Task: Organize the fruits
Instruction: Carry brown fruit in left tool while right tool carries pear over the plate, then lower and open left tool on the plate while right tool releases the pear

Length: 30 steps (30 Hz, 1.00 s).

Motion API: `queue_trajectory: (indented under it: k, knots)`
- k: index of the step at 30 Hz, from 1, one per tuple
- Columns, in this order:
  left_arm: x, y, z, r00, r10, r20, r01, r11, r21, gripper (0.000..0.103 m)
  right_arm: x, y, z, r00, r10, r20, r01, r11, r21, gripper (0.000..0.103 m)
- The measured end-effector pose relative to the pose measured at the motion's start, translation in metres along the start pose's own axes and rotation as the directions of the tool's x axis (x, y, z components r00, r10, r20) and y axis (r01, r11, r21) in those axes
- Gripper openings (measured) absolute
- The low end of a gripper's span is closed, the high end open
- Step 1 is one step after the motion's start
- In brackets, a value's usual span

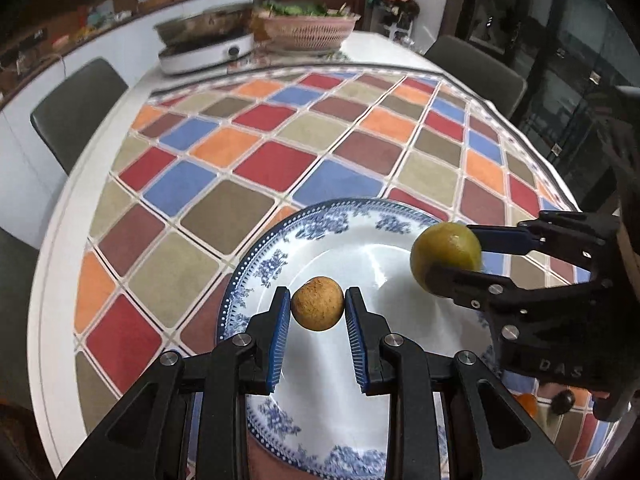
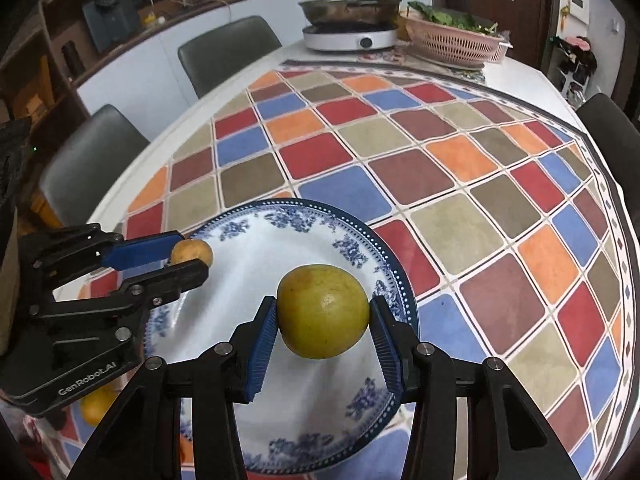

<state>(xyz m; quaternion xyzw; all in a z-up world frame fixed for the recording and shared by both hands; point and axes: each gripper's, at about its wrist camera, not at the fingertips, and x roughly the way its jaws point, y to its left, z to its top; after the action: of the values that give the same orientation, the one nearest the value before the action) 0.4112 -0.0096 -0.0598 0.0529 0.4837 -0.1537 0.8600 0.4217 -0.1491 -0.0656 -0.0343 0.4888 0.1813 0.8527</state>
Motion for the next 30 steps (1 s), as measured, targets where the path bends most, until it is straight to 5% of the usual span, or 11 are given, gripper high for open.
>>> queue_trajectory:
  k: [19,23,30]
  knots:
    - [0.032,0.015,0.007,0.997,0.007,-0.078,-0.013,0.997,-0.074,0.029,0.028,0.001,0.011,0.998,-0.03,-0.056,0.028,0.999,-0.03,0.047]
    - [0.024,0.015,0.008,0.997,0.03,-0.066,-0.035,0.996,-0.079,0.046,0.028,0.002,0.011,0.998,-0.033,-0.057,0.031,0.999,-0.029,0.048]
    - [-0.009,0.009,0.004,0.995,0.103,-0.017,-0.104,0.993,-0.056,0.052,0.008,0.002,0.009,0.999,-0.032,-0.015,0.032,0.999,-0.014,0.048]
